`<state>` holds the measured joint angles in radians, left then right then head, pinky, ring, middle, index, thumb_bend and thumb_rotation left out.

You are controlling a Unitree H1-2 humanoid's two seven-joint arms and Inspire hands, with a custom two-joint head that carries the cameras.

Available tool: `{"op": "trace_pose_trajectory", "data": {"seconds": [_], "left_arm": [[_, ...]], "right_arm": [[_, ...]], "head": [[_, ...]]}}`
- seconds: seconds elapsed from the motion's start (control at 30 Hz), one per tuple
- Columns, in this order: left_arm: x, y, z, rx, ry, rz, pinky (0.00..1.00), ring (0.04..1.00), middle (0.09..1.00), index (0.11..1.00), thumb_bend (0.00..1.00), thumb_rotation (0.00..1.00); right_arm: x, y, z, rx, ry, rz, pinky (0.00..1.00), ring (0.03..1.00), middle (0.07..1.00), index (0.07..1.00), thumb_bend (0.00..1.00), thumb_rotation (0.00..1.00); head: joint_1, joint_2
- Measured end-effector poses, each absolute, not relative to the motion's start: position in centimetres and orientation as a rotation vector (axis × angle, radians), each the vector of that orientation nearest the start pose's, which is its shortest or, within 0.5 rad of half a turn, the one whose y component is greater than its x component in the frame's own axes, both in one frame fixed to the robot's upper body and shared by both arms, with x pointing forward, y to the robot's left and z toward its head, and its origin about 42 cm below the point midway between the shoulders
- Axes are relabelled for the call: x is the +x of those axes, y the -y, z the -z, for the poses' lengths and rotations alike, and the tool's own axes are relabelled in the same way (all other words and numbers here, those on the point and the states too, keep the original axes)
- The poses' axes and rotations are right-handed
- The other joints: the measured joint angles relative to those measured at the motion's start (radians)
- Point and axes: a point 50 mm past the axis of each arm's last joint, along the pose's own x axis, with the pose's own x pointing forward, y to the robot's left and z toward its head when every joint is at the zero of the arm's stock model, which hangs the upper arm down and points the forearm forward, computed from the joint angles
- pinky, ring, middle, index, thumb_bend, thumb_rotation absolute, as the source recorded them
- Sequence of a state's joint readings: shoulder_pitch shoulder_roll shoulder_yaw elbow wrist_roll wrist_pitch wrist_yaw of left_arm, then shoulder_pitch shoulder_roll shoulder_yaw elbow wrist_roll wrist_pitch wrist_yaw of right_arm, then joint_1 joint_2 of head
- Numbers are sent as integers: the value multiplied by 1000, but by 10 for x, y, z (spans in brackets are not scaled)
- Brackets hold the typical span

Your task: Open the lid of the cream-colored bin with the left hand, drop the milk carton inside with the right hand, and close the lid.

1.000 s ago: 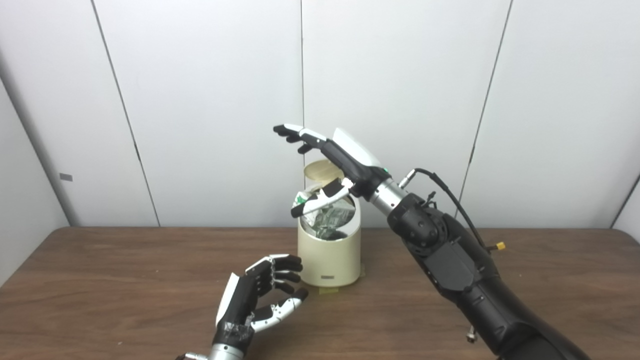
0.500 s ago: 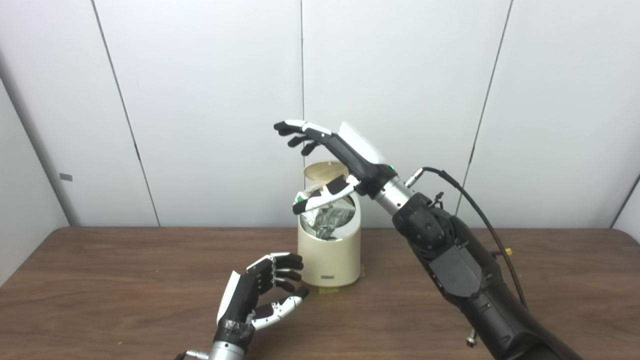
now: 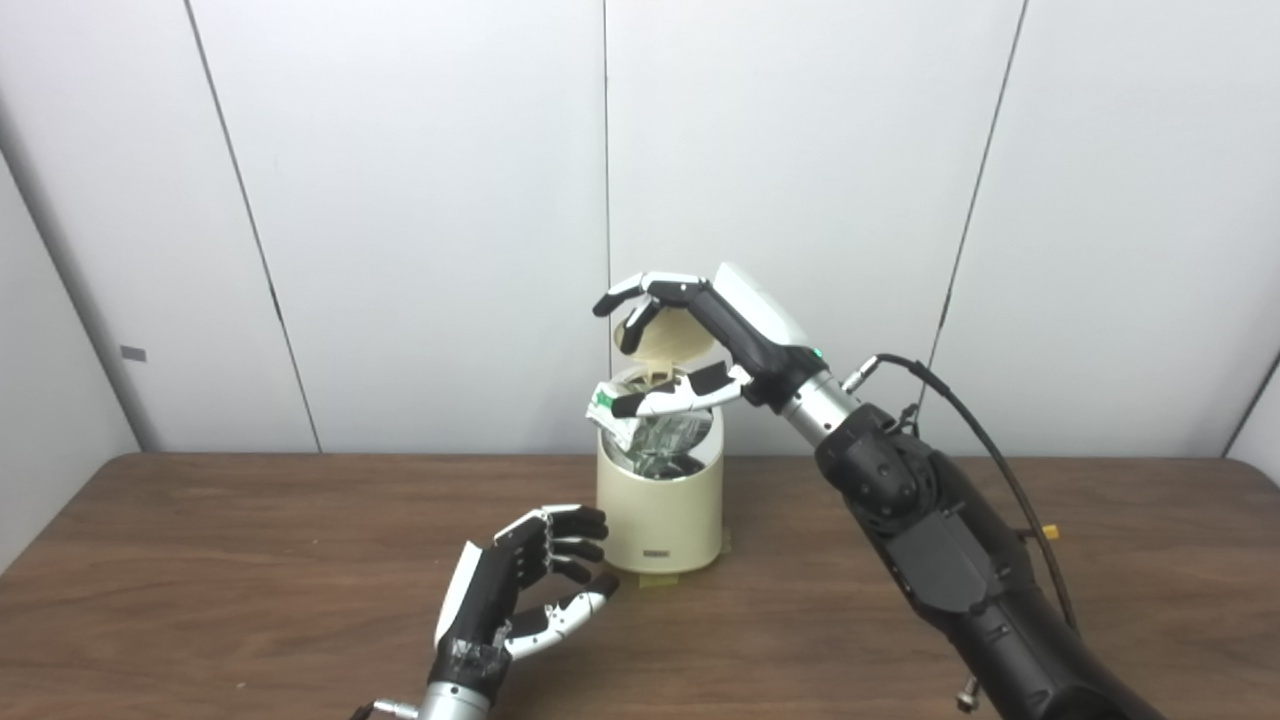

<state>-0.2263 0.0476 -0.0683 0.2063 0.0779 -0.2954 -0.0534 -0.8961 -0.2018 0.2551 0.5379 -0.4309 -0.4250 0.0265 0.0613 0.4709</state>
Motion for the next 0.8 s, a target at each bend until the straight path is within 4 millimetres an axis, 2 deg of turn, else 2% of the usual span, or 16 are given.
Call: {"op": "trace_pose_trajectory", "data": {"seconds": [0.2, 0.37, 0.53, 0.7, 0.8], "left_arm": [[351, -185, -127, 135, 307, 187, 541, 619, 668, 660, 554, 0], [351, -185, -127, 137, 307, 189, 549, 624, 669, 658, 549, 0], [351, -185, -127, 137, 307, 190, 542, 619, 666, 655, 546, 0], [351, -185, -127, 137, 307, 190, 550, 626, 672, 657, 546, 0], [351, -185, -127, 137, 307, 191, 550, 620, 667, 657, 546, 0]], "right_arm": [[501, 141, -310, -763, 779, -412, 723, 622, 504, 667, 589, 382], [503, 148, -306, -771, 765, -411, 669, 611, 507, 669, 592, 363], [503, 159, -290, -797, 711, -410, 665, 621, 505, 665, 598, 377], [501, 160, -281, -922, 714, -451, 543, 578, 501, 638, 622, 343], [499, 160, -278, -962, 731, -460, 550, 597, 529, 638, 618, 337]], "head": [[3, 5], [8, 9], [8, 12], [12, 14], [12, 14]]}}
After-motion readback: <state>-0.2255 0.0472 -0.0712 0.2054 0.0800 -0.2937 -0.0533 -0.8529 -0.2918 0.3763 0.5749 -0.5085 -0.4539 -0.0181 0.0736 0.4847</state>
